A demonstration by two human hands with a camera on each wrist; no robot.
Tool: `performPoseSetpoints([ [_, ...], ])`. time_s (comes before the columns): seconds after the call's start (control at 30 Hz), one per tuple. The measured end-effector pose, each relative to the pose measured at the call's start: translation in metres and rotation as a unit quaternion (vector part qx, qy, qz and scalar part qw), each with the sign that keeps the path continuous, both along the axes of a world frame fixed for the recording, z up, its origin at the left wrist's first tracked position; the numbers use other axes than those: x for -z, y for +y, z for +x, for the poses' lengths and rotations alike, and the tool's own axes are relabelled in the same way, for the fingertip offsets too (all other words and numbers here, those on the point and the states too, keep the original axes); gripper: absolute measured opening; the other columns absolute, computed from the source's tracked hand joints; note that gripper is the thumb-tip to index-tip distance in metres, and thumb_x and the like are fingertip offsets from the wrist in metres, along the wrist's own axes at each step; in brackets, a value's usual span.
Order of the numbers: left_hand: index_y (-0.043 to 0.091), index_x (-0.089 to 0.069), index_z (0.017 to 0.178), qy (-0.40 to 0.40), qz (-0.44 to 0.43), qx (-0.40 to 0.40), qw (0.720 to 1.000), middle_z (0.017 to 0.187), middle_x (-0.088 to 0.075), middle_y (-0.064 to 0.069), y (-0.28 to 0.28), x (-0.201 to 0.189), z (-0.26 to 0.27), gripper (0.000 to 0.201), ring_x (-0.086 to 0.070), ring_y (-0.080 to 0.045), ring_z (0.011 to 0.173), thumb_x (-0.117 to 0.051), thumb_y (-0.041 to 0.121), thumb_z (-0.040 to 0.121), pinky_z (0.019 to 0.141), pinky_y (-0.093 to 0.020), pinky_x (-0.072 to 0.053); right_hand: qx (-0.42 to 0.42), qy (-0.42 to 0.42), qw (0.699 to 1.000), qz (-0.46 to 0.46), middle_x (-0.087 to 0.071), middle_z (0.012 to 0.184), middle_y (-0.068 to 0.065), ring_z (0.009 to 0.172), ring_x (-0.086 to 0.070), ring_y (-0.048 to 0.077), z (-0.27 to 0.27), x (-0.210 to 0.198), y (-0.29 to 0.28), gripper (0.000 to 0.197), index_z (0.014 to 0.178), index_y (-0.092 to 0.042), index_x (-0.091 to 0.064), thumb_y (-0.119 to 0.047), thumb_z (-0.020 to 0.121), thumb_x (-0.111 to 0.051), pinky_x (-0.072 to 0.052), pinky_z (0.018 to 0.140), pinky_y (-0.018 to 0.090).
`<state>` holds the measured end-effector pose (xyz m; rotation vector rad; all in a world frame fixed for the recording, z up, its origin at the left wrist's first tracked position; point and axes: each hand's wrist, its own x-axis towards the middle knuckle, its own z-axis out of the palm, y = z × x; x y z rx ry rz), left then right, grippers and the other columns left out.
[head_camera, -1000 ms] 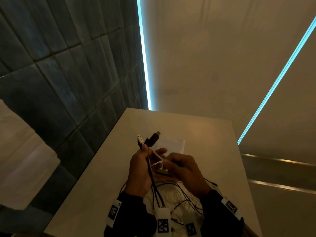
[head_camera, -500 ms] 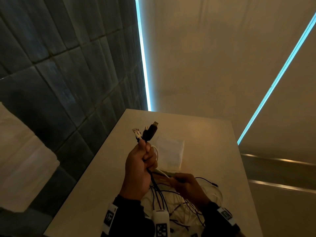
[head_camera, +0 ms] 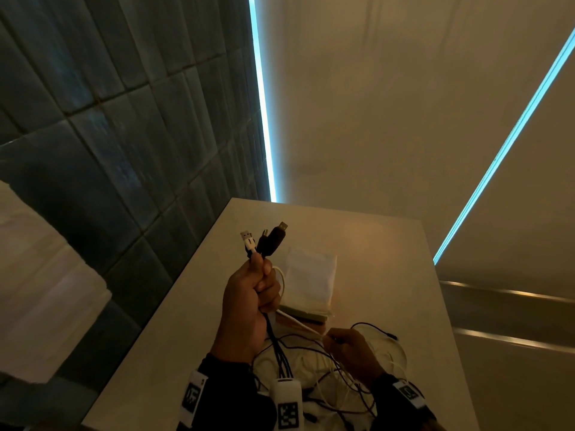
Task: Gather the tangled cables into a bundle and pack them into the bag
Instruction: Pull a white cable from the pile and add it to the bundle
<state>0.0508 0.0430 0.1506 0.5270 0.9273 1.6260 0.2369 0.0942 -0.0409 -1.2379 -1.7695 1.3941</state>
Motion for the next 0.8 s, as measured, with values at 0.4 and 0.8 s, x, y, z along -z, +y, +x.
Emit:
performPoseSetpoints([
  [0.4, 0.014, -0.045, 0.077, 0.049, -0.129, -0.022, 0.99, 0.063, -0.046, 0.001, 0.006, 0.025, 0.01, 0.033, -0.035, -0.008, 0.044, -0.035, 0.031, 0.103, 0.041, -0.02, -0.028, 0.109, 0.169, 0.979, -0.034, -0.039, 0.052, 0.007, 0.043, -0.03, 0.013, -0.006, -0.086, 0.011, 0.023, 0.076, 0.006, -0.056, -0.01, 0.093, -0.056, -0.025, 0.041, 0.022],
  [0.8, 0.013, -0.047, 0.07, -0.152, -0.035, 0.055, 0.986, 0.06, -0.038, 0.002, 0.008, 0.006, 0.017, 0.037, -0.041, -0.012, 0.052, -0.039, 0.035, 0.099, 0.061, -0.028, -0.039, -0.061, 0.224, 0.968, -0.098, -0.042, 0.048, -0.008, 0.042, -0.031, 0.004, -0.012, -0.137, -0.024, 0.013, 0.072, 0.0, -0.06, -0.008, 0.081, -0.064, -0.023, 0.044, 0.015],
])
